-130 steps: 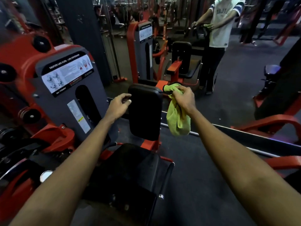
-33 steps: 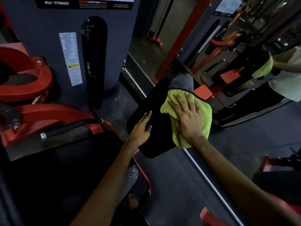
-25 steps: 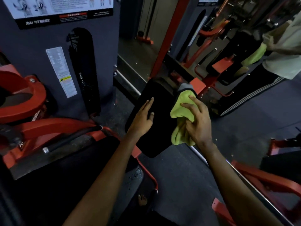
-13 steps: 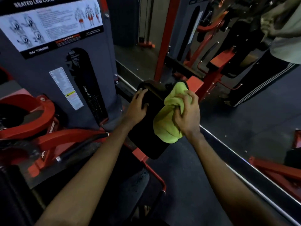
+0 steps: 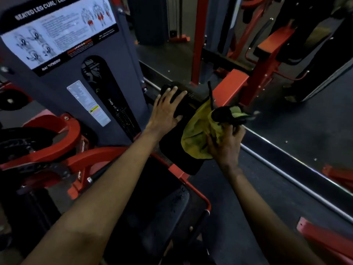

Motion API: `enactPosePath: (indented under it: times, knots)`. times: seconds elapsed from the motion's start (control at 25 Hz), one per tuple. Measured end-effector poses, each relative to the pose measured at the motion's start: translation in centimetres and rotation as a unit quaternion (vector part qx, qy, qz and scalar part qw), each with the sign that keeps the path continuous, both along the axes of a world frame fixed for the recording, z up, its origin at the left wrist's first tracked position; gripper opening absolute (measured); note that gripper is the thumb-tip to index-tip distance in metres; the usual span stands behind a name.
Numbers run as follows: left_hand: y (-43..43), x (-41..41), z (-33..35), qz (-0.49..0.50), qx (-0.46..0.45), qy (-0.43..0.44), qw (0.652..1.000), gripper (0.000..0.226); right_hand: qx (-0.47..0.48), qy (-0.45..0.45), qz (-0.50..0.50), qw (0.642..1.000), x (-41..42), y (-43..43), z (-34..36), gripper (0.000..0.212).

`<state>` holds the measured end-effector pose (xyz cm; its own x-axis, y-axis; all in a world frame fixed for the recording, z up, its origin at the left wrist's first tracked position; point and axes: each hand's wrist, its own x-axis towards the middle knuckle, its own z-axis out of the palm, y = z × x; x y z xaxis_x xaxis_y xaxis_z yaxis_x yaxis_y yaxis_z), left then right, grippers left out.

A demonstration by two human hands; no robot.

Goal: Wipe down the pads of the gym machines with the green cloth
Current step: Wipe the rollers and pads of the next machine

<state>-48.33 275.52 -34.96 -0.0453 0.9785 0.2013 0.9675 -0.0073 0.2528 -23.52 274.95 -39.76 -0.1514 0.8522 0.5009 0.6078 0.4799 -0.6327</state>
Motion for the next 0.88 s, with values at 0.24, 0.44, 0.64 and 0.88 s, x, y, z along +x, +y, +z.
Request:
enactPosePath:
  times: [0.24, 0.44, 0.64, 0.88]
  knots:
    - [0.1, -1.3, 0.9, -0.049, 0.018, 0.006, 0.999, 0.082, 0.087, -0.006, -0.007, 0.996, -2.2, 1.1, 3.1, 0.078]
    - [0.0, -2.6, 0.3, -0.097, 0.029, -0.019, 0.995, 0.082, 0.018, -0.056, -0.064, 0.996, -2.0, -3.1, -2.3, 0.071]
    - [1.2, -3.6, -1.0, -0.095, 0.027, 0.026, 0.995, 0.083, -0.087, -0.046, -0.094, 0.991, -5.3, -6.5, -9.0, 0.057]
    - [1.2, -1.6, -4.7, -0.07, 0.081, 0.069, 0.992, 0.114, -0.005, 0.113, -0.142, 0.983, -6.0, -5.3, -6.7, 0.066]
